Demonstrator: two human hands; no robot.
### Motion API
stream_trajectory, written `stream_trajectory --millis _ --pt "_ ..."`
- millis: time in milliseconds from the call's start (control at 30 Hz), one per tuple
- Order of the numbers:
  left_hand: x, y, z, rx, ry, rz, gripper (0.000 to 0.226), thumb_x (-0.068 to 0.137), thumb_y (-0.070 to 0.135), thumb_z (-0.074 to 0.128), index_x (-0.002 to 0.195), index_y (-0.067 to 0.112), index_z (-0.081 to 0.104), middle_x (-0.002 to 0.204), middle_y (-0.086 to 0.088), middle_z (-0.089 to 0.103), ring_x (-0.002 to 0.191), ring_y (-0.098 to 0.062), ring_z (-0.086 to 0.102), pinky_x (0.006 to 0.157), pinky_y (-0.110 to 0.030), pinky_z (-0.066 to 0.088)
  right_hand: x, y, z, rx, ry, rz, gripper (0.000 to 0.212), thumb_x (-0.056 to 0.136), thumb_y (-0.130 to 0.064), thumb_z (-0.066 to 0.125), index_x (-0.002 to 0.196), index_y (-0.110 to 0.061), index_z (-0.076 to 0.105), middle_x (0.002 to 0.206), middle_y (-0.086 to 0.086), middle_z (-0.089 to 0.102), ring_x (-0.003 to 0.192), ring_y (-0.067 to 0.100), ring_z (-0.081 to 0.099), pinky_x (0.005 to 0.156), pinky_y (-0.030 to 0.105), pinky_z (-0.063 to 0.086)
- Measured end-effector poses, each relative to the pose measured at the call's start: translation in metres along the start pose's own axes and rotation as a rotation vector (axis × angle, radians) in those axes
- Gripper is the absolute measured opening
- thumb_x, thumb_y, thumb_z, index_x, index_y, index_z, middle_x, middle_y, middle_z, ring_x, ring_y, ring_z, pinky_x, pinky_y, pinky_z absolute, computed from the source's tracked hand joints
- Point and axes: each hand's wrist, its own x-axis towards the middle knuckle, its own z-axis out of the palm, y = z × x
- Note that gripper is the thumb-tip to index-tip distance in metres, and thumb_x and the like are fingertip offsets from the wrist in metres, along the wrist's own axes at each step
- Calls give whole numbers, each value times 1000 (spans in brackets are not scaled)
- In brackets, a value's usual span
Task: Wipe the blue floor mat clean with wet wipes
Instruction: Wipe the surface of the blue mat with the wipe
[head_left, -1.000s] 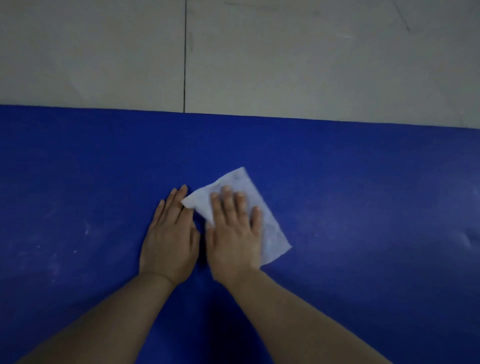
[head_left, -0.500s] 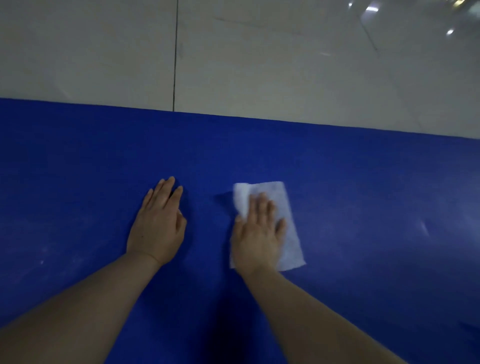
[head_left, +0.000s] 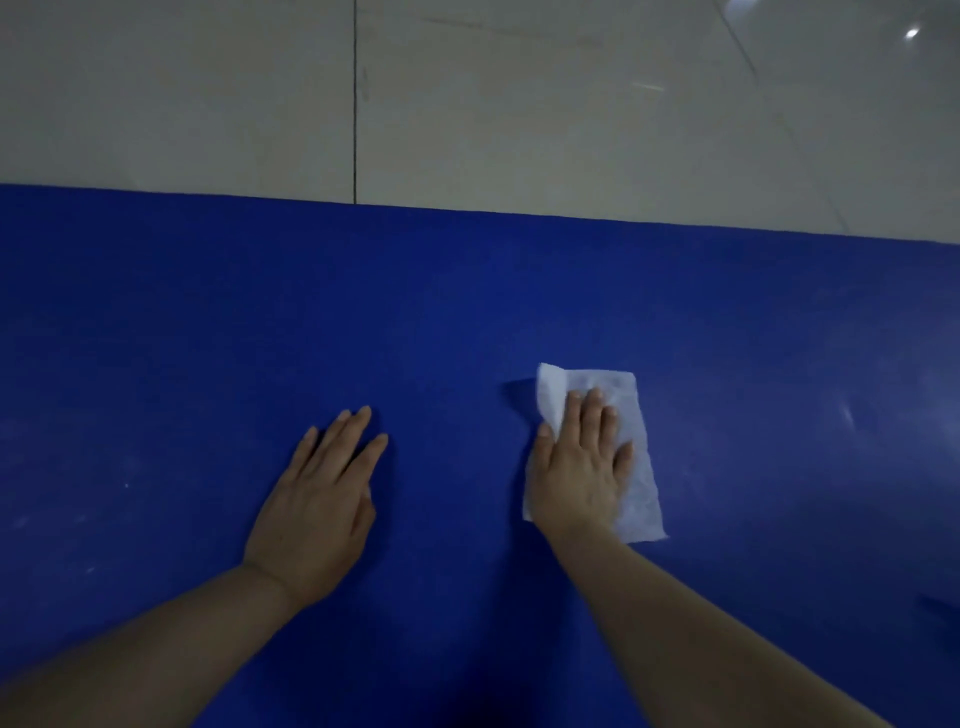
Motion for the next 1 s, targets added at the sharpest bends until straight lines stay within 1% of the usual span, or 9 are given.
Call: stream_trajectory --millis 100,200,300,367,533,600,700,800,1000 --pt "3 0 2 6 -3 -14 54 89 21 27 136 4 48 150 -14 36 139 -23 26 116 -34 9 -25 -42 20 -31 31 -213 56 96 -46 0 146 -25 -14 158 -2 -17 147 19 -11 117 47 -5" --pt "1 -2 3 -23 8 -29 56 87 18 26 139 4 41 148 -13 40 138 -21 27 116 -33 10 -55 -70 34 0 69 -441 57 97 -43 17 148 -21 31 157 2 24 143 22 24 117 49 16" --pt "1 -3 1 -46 14 -31 54 87 17 27 136 1 44 146 -16 42 136 -21 30 115 -32 11 -58 -55 38 -40 42 -554 53 96 -39 26 143 -20 42 153 1 34 140 19 32 114 47 22" --pt "1 -2 1 -36 9 -28 53 88 18 28 133 1 50 147 -15 40 137 -22 29 116 -32 11 -47 -28 32 -62 83 -431 56 95 -39 22 144 -19 40 154 0 30 140 19 32 113 48 26" --pt "0 -1 2 -19 12 -30 53 91 21 26 134 3 50 150 -13 37 139 -21 28 116 -31 9 -34 8 20 9 23 -41 59 90 -49 -7 144 -26 -15 157 -5 -17 144 11 -15 118 44 -6" --pt "1 -1 2 -14 4 -33 53 91 22 26 134 3 50 150 -13 37 138 -22 29 116 -31 9 -49 -14 25 5 49 -96 60 92 -48 -2 147 -24 -5 158 -3 -10 147 17 -2 118 47 1" --pt "1 -3 1 -62 -4 -33 52 90 24 30 130 3 54 147 -15 42 137 -21 29 116 -27 7 -83 -52 41 -26 87 -406 58 93 -42 26 145 -19 37 154 3 31 140 24 32 112 52 21" --pt "-2 -5 -2 -153 11 -34 48 88 29 38 125 6 58 142 -14 47 134 -19 31 115 -24 8 -105 -59 45 -58 -6 -639 55 92 -39 33 145 -23 37 154 0 31 142 19 28 111 47 14" --pt "-32 0 -12 -239 94 -23 38 89 27 41 116 10 63 136 -7 52 131 -19 41 116 -32 18 -60 26 28 9 135 -207 58 92 -36 23 149 -25 25 156 -2 17 144 16 17 114 45 11"
